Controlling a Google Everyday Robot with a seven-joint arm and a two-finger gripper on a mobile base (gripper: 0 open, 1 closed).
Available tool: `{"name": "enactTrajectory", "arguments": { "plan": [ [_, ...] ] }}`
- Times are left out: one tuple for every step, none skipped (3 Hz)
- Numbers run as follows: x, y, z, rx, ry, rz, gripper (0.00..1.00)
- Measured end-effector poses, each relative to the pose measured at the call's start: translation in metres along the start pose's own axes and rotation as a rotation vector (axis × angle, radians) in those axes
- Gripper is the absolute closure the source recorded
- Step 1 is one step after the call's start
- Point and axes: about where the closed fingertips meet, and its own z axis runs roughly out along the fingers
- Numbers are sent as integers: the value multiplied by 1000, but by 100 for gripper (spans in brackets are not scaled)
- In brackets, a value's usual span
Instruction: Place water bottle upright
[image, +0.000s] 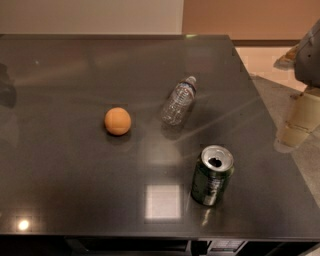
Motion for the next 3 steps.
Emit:
{"name": "enactTrajectory", "arguments": {
  "plan": [
    [0,0,0,0,0,0,0],
    [0,-19,9,-17,12,47,0],
    [-1,-55,27,-39,45,136,0]
  ]
}}
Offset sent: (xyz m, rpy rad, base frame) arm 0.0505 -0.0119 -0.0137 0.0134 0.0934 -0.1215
